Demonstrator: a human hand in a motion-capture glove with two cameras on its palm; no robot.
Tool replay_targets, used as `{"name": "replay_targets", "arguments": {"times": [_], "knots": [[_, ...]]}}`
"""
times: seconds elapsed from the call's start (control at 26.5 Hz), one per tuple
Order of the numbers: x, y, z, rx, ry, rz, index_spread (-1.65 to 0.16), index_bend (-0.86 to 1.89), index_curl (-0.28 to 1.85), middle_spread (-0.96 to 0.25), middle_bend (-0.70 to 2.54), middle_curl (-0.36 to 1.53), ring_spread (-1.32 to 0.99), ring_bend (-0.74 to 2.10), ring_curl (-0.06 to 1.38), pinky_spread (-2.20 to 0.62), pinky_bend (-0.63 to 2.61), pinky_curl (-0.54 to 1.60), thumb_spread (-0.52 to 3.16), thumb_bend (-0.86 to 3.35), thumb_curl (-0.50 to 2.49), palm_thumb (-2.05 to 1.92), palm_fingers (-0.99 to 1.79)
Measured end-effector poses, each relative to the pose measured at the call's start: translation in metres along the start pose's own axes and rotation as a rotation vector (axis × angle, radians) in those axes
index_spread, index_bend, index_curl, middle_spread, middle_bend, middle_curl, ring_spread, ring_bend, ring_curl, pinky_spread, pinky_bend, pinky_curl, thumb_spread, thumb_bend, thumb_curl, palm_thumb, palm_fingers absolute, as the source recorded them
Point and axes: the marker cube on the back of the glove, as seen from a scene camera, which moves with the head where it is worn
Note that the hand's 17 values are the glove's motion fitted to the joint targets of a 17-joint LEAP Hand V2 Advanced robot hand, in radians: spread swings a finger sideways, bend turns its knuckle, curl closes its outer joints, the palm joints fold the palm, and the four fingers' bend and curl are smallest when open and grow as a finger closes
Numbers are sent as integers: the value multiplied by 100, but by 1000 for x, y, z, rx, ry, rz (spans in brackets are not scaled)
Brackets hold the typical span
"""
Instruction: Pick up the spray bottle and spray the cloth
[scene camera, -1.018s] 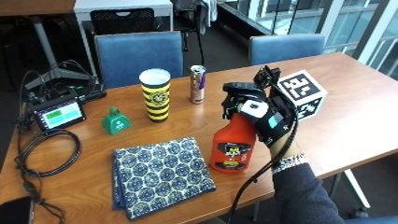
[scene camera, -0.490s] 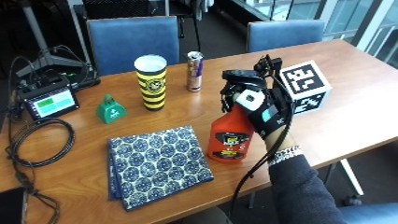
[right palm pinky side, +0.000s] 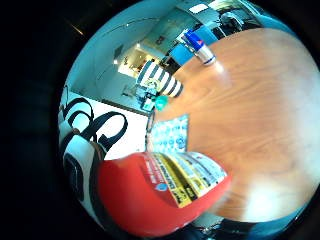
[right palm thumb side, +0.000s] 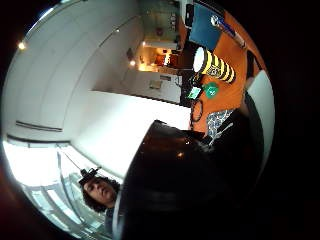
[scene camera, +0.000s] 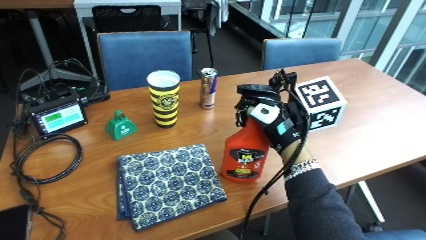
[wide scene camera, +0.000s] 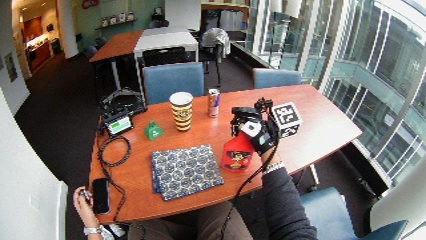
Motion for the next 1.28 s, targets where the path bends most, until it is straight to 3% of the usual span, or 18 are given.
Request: {"name": "replay_targets", "arguments": {"times": [0.26,0.75,1.28], "knots": [[-17,-16,-8,-112,203,12,-34,20,55,-26,55,51,-25,65,47,-32,38,39,26,-3,72,97,137],[-88,-30,-16,-431,808,31,-33,20,57,-25,55,50,-24,66,47,-31,38,38,25,-3,75,97,136],[-65,-14,29,-667,1408,115,-33,19,59,-24,56,50,-23,66,46,-31,39,38,25,-3,77,97,136]]}}
